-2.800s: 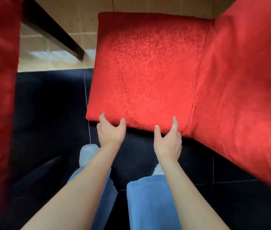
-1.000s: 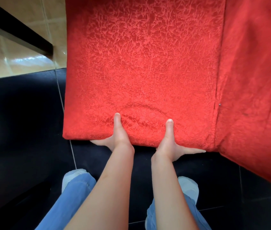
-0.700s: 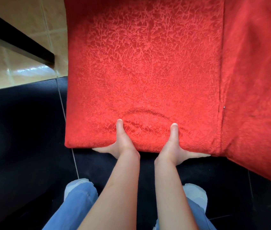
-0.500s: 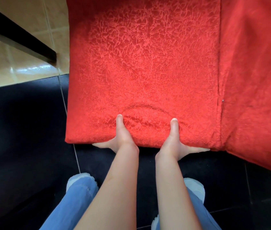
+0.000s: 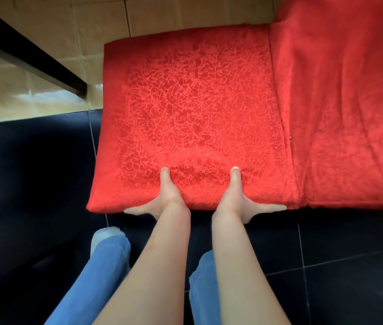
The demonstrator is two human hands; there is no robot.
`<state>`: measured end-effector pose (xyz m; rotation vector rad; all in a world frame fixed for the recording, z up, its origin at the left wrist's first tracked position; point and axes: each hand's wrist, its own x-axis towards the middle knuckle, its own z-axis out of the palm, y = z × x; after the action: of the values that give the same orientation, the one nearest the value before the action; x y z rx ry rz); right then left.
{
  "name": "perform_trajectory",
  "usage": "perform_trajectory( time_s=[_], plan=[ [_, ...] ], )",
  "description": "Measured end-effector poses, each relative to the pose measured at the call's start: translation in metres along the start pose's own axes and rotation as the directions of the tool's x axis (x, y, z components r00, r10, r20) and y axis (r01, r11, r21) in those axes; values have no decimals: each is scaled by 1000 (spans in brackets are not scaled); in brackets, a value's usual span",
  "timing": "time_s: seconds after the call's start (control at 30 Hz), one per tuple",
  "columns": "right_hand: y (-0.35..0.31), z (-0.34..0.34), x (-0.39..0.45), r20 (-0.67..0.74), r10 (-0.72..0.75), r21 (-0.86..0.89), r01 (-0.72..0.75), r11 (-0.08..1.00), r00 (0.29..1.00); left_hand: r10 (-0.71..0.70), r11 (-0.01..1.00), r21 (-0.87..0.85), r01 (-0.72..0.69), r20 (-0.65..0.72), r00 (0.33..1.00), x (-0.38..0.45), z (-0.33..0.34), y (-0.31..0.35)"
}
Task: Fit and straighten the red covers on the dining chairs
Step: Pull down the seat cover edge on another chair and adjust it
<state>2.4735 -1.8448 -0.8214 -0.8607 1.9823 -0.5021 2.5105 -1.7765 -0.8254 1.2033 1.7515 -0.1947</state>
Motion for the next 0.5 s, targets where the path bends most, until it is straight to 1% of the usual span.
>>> perform_trajectory(
  time_s=[0.23, 0.33, 0.43, 0.5],
  plan=[
    [-31, -31, -5, 17, -3, -79, 5, 997, 1000, -52, 999, 16, 52, -7, 999, -34, -28, -7],
    [-46, -43, -11, 2, -11, -117, 11, 993, 1000, -80, 997, 16, 80, -21, 997, -47, -39, -11],
    [-60, -56, -17, -6, -31, -156, 29, 987, 1000, -99, 994, 33, 101, -56, 993, -66, -51, -11],
    [-66, -65, -20, -6, -54, -194, 52, 980, 999, -88, 995, 34, 92, -93, 992, -77, -59, -15]
  ],
)
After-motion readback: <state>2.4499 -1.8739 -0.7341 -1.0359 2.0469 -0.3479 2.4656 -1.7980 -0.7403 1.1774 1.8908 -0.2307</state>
